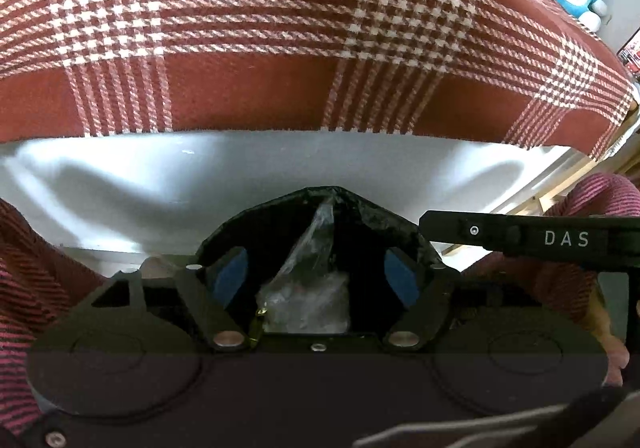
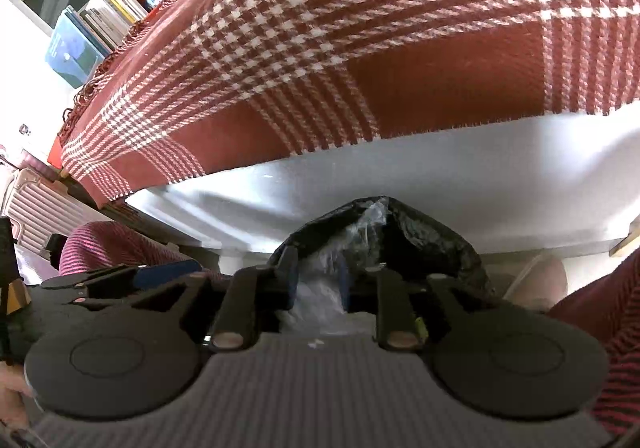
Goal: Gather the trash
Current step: 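Open both tools to release the bag and wrapper into the bin, then grasp the white Sanitas paper packet with the left tool while the right tool grasps the brown wrapper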
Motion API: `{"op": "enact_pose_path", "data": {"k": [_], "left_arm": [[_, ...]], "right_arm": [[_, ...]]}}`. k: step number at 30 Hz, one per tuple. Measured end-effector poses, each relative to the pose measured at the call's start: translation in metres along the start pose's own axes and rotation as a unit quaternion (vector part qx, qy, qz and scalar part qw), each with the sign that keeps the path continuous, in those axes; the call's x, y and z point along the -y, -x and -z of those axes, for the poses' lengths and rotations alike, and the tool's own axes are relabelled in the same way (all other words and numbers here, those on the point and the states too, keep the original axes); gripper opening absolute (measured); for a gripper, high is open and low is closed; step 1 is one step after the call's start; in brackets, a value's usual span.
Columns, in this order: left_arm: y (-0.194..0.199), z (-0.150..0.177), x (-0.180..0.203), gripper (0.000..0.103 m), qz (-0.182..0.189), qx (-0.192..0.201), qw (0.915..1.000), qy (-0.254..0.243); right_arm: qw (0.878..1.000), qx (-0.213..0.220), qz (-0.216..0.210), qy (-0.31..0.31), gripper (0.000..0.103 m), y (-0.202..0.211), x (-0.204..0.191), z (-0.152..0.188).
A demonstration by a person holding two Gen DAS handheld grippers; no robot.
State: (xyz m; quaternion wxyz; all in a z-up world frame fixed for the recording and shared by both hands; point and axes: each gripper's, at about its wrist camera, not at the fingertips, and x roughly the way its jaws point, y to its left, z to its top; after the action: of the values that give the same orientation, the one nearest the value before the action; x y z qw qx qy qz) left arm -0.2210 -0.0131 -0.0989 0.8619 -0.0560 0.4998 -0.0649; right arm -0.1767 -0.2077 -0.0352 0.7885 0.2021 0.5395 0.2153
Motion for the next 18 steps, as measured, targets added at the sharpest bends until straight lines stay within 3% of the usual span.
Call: {"op": "enact_pose_path", "data": {"k": [8,10,18], "left_arm": [[0.013,-0.007,-0.002,0.081,-0.003,0.018,0.9998,-0.002],[0.022,-0.01,-0.003,0.083,-0.003,0.031,0.9995,-0.005],[0.076,-0.037,-0.009,0.094,0.014,0.128,0.9912,-0.03]], "right_arm": [[1.0,0.005,0.004,0.011,0.04,0.004,-0.003,-0.004],[1.0,0.01,0.008,0.021,0.045,0.007,-0.005,-0.006],[0.994,0.059,0.007,0.094,0.068,0.046,-0.029,-0.033]]}}
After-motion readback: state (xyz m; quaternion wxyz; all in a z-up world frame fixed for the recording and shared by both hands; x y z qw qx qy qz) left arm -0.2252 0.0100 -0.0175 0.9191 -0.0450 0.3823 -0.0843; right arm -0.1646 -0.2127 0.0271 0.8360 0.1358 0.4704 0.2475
